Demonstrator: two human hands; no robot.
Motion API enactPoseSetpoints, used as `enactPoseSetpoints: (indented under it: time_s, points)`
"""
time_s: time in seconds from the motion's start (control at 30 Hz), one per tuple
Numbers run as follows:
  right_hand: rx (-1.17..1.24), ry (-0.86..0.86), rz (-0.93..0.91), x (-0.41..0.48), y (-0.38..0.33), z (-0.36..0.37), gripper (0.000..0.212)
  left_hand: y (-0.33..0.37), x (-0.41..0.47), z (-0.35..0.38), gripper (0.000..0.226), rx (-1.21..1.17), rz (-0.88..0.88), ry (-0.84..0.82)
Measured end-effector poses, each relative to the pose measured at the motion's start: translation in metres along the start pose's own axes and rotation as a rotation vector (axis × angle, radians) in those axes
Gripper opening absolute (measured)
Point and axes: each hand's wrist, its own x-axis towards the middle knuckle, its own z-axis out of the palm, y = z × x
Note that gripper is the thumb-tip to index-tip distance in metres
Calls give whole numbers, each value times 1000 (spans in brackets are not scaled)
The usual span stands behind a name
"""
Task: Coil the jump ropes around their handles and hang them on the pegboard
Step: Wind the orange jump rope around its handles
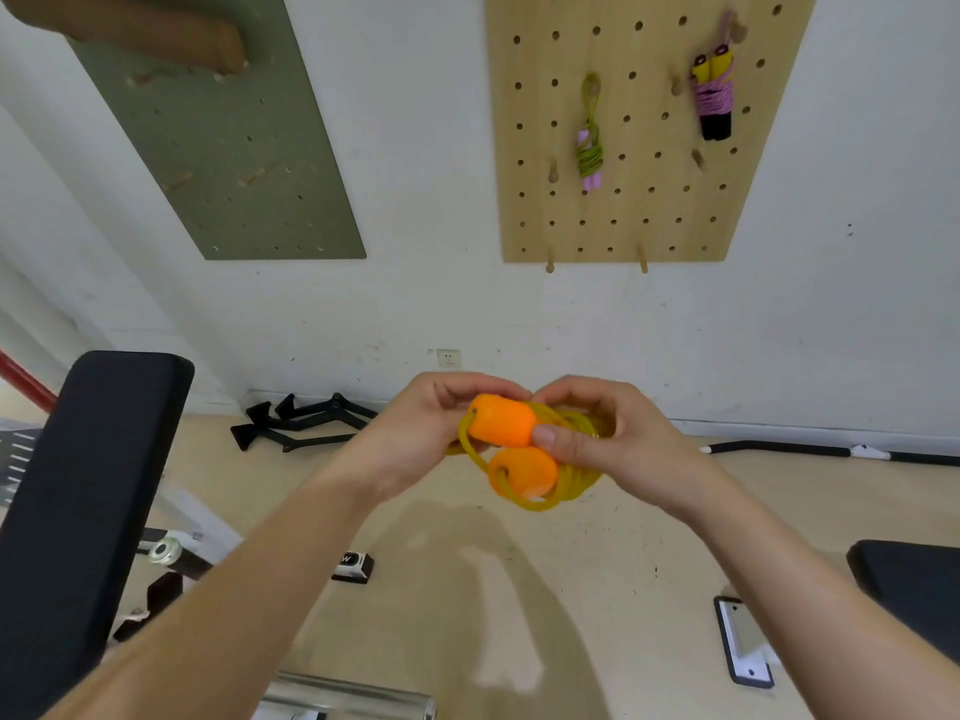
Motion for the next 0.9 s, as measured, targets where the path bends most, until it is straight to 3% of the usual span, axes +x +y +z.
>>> enactPoseSetpoints:
  time_s: [0.17,0.23,0.3,0.37,0.43,0.5,0.6,0.77,0.9]
  points:
    - [567,84,150,4,19,14,26,-22,-13,22,15,-109,101,104]
    - [766,71,199,6,24,22,43,-19,-20,31,16,-115,140,91]
    - [881,61,259,8,25,30,60,-17,-21,37,16,-90,148,160]
    - [914,76,306,9,27,35,57,-19,-22,38,13,-78,112,216]
    - [912,92,313,8,29,36,55,-24,-26,34,13,-150,65,140]
    - [839,118,303,6,30,35,40,-25,-31,34,26,-172,32,83]
    - [674,243,276,4,29,39,10,-29,-26,43,22,-126,42,230]
    - [91,548,136,-2,31,47,24,-38,-13,51,29,-109,-20,388]
    - [-257,476,-31,-28,27,59,53,-39,-5,56,32,-173,-28,459]
